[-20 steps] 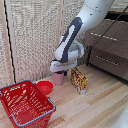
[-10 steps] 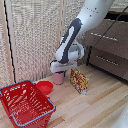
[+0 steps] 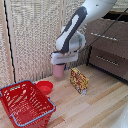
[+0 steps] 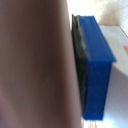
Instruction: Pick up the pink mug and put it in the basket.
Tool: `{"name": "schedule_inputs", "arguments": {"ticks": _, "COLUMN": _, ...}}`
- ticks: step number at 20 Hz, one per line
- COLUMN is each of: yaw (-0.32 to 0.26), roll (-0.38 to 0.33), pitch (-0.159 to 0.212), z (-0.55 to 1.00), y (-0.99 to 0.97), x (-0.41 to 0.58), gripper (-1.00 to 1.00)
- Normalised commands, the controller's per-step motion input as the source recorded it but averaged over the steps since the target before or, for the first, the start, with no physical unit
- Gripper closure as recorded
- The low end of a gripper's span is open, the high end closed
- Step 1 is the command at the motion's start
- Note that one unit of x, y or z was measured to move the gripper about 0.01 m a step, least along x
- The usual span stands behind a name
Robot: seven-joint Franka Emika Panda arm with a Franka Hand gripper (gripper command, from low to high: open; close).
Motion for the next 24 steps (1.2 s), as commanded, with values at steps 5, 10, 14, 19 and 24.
{"name": "schedule_inputs", "arguments": {"ticks": 5, "yaw": 0.000, "roll": 0.102, "pitch": 0.111, "z": 0.80, "y": 0.00, "x": 0.221, "gripper": 1.00}}
{"name": "schedule_inputs", "arguments": {"ticks": 10, "yaw": -0.010, "roll": 0.080, "pitch": 0.077, "z": 0.87, "y": 0.21, "x": 0.034, "gripper": 1.00}}
{"name": "schedule_inputs", "arguments": {"ticks": 14, "yaw": -0.013, "roll": 0.092, "pitch": 0.016, "z": 0.82, "y": 0.45, "x": -0.197, "gripper": 1.00}}
{"name": "schedule_inputs", "arguments": {"ticks": 19, "yaw": -0.006, "roll": 0.111, "pitch": -0.001, "z": 0.76, "y": 0.53, "x": -0.413, "gripper": 1.00}}
{"name": "schedule_inputs", "arguments": {"ticks": 24, "yaw": -0.002, "roll": 0.084, "pitch": -0.003, "z": 0.64, "y": 0.64, "x": -0.474, "gripper": 1.00}}
